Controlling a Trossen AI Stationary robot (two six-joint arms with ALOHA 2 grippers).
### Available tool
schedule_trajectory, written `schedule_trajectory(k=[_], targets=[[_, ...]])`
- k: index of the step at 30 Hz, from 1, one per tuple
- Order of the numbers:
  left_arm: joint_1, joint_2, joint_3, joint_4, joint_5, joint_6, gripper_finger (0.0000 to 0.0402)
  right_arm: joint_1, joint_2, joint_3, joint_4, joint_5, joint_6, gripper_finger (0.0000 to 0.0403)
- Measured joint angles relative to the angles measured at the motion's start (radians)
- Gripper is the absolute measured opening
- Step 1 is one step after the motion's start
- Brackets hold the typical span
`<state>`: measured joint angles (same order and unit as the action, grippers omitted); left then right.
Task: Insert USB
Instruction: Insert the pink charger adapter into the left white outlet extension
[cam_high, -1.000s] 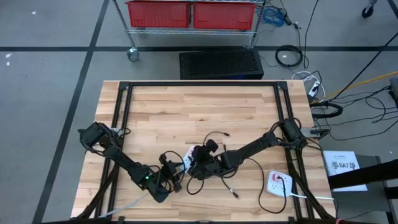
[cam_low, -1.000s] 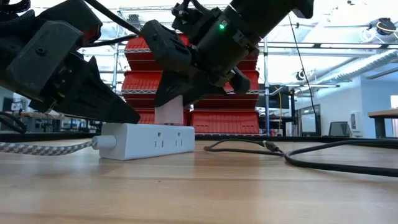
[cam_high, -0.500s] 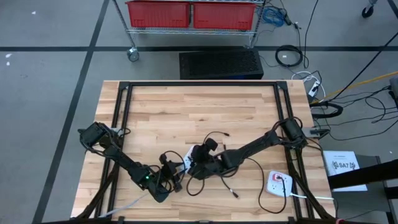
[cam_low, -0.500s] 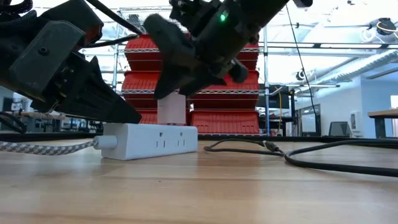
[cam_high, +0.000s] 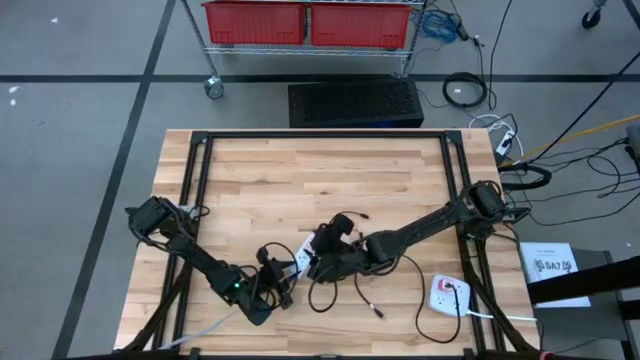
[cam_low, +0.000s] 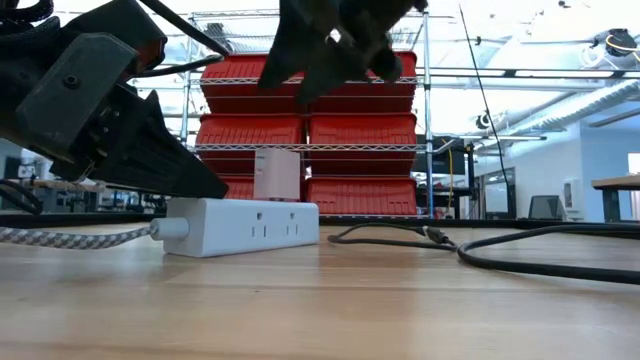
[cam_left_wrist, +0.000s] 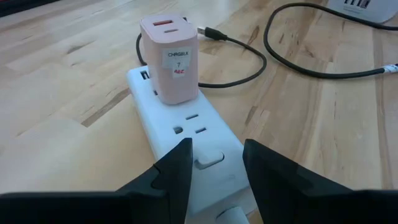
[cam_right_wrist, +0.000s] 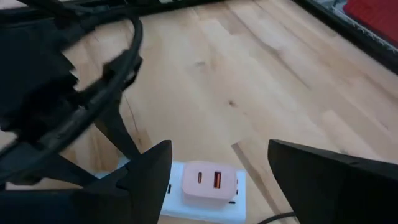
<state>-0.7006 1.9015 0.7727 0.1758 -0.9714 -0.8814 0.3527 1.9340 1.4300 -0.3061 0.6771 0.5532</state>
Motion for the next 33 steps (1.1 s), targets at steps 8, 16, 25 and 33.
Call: schedule_trajectory(k=[8,16,25,33], targets=[[0.000,0.000,0.000,-0.001,0.000,0.000,0.0153,0.003,-0.046,0.000,-0.001,-0.008,-0.069,0.0256],[0.000,0.000,0.000,-0.001,0.000,-0.001,0.0153,0.003,-0.088,0.000,-0.002,-0.059,-0.108,0.0256],[0.000,0.000,0.000,-0.001,0.000,-0.001,0.0153,0.003,-0.090,0.000,0.002,-0.059,-0.174,0.0238],[0.000,0.000,0.000,-0.001,0.000,-0.002,0.0153,-0.029,-0.090,0.000,-0.014,-0.183,-0.192,0.0143]])
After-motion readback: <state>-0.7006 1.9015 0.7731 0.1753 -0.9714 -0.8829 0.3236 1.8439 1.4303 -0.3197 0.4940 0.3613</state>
